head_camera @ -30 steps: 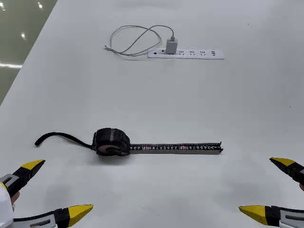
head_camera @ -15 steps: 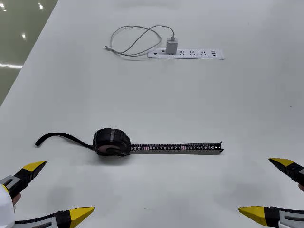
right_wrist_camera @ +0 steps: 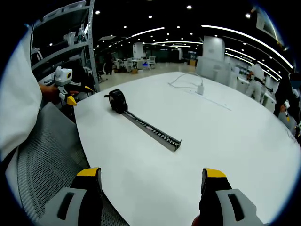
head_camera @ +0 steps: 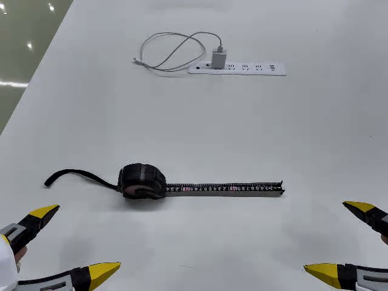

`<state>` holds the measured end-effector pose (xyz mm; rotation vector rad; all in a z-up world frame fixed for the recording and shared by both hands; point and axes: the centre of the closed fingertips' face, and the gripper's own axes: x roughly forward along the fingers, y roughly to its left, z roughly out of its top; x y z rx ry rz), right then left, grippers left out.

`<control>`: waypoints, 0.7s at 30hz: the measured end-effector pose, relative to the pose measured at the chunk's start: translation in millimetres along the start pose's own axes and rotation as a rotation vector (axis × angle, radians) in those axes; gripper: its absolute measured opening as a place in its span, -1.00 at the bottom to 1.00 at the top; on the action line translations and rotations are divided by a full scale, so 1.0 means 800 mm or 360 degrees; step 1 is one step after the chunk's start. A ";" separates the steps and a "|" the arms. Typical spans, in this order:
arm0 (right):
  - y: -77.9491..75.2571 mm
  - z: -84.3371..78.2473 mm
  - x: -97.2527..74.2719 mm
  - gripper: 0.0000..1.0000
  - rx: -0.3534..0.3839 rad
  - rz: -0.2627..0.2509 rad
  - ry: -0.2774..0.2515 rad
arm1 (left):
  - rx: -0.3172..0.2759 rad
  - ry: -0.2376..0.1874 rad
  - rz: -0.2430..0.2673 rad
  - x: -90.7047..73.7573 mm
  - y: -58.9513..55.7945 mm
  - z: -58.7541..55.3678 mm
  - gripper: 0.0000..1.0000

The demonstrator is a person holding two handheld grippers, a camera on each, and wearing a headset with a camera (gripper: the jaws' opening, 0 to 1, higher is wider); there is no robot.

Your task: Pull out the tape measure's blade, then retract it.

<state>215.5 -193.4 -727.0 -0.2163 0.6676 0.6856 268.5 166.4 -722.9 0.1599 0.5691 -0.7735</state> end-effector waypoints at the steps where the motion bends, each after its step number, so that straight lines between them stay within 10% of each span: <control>1: 0.001 -0.001 0.000 0.72 -0.0002 0.0002 0.0005 | 0.0003 0.0003 -0.0003 0.000 0.000 0.000 0.82; 21: 0.001 -0.005 0.000 0.72 0.0015 -0.0005 0.0004 | -0.0006 0.0002 -0.0005 0.002 -0.002 0.001 0.80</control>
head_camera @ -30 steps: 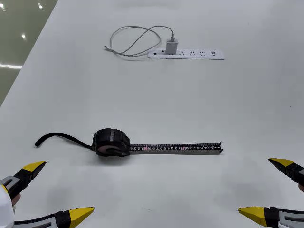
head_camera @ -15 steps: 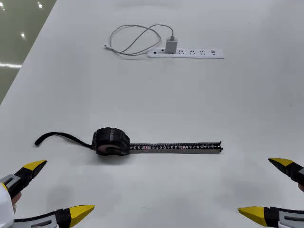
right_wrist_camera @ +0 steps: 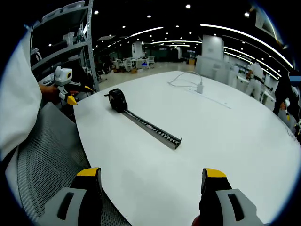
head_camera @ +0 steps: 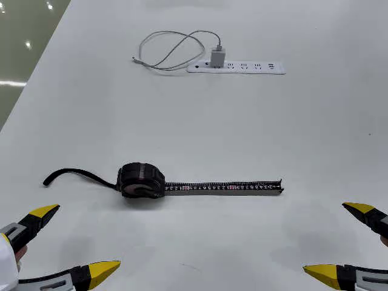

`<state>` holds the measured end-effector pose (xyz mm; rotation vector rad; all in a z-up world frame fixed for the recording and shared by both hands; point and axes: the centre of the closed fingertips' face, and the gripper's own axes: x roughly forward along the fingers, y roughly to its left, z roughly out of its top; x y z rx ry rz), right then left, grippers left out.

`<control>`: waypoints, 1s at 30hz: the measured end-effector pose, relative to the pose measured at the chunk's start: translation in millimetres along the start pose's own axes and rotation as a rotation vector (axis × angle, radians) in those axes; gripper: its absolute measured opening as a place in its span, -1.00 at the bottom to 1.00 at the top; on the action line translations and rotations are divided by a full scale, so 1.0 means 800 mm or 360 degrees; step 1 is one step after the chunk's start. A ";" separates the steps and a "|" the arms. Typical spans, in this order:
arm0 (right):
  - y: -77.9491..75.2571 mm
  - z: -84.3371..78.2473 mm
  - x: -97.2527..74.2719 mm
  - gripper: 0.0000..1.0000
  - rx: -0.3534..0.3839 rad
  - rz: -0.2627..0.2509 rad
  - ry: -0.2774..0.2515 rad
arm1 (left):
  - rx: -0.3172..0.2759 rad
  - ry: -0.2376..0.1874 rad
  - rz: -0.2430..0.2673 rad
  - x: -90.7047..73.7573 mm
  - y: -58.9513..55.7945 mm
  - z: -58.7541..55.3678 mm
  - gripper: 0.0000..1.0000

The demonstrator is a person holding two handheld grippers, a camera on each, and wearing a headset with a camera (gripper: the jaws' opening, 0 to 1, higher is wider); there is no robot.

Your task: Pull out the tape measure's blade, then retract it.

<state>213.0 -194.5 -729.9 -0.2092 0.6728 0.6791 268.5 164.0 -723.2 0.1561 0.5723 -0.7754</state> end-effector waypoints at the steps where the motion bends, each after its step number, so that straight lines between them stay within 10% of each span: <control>1: 0.000 0.000 0.000 0.72 0.0001 0.0000 -0.0001 | -0.0005 -0.0001 -0.0004 0.000 -0.001 0.000 0.80; 30: -0.003 0.005 0.008 0.72 -0.0011 0.0015 -0.0009 | -0.0050 -0.0006 -0.0041 0.029 -0.017 0.014 0.77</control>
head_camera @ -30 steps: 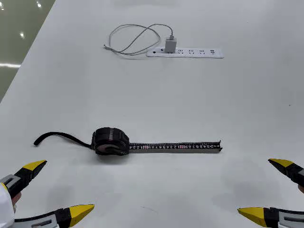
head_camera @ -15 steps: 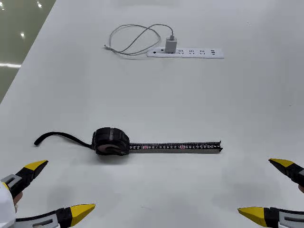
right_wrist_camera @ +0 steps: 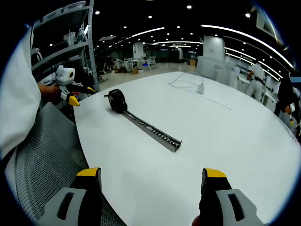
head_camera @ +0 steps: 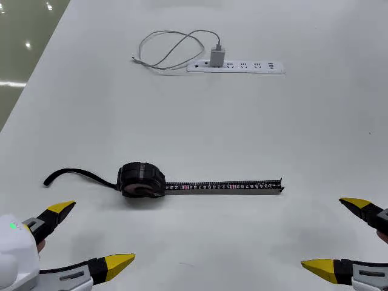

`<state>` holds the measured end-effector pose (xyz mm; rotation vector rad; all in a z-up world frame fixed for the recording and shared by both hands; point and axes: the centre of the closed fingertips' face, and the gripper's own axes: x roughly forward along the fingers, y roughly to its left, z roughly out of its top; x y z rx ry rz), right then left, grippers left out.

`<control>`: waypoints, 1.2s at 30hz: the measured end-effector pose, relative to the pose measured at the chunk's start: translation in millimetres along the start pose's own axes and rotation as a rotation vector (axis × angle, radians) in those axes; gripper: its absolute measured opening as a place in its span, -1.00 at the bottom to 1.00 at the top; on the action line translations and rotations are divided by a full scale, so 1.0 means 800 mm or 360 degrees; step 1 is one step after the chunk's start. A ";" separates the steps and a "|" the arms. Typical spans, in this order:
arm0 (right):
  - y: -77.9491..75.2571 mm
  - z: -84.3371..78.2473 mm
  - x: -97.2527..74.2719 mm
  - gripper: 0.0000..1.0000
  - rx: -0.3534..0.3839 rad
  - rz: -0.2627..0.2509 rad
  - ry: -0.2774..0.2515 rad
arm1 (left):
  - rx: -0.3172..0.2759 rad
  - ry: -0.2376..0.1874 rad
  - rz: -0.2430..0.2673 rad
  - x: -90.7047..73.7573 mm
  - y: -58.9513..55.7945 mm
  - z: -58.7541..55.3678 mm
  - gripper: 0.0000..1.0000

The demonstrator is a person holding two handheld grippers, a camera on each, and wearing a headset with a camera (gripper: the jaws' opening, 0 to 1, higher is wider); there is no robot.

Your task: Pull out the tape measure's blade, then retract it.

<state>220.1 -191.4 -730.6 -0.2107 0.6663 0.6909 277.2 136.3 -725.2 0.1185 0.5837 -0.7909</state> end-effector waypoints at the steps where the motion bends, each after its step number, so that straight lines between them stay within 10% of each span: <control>1: 0.000 0.000 0.000 0.72 0.0000 0.0001 -0.0001 | -0.0001 0.0000 0.0000 0.002 -0.001 0.001 0.76; 36: -0.020 0.019 0.013 0.70 -0.0027 -0.0004 -0.0035 | -0.0104 -0.0072 0.0048 0.064 0.001 0.034 0.69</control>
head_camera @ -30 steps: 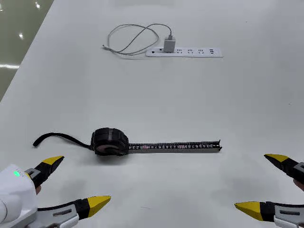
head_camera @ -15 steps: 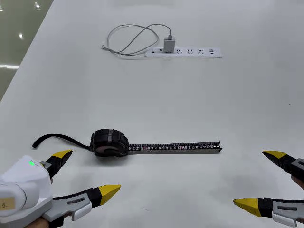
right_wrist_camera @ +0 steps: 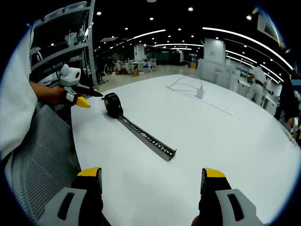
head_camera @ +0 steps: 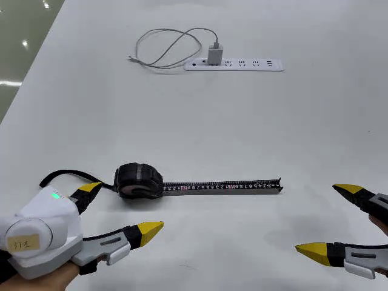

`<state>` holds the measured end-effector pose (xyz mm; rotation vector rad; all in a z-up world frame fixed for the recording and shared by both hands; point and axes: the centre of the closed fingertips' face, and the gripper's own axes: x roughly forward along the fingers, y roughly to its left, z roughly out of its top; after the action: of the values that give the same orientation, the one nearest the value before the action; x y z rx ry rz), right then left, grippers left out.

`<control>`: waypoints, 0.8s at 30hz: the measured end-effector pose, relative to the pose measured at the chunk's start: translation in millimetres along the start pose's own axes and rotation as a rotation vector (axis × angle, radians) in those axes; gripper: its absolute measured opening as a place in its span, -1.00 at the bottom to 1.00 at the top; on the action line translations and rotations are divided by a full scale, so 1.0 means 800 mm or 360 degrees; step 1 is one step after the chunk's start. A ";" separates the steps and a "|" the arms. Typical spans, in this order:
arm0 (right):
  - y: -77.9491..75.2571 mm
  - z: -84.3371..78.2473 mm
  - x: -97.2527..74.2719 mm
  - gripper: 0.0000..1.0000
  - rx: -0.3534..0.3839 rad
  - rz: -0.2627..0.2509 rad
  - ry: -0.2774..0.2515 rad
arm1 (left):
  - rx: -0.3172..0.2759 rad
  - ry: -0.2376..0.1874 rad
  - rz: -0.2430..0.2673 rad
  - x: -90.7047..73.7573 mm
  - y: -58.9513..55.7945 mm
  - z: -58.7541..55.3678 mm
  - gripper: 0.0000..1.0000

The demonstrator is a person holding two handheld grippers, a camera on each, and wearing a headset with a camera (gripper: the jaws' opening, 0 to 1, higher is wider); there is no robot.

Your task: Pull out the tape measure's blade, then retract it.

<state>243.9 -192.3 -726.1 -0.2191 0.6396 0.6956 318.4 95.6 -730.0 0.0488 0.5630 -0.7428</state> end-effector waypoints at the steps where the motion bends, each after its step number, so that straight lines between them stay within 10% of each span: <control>1: -0.001 0.000 0.000 0.70 0.0000 -0.0001 0.0001 | -0.0001 -0.0001 -0.0004 0.003 -0.001 0.000 0.69; 24: -0.007 0.005 0.004 0.68 -0.0007 0.0008 -0.0006 | -0.0094 -0.0041 0.0026 0.030 0.003 0.003 0.67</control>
<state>251.4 -193.1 -725.2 -0.2201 0.6352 0.7023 335.4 82.2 -740.2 -0.0105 0.5592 -0.7095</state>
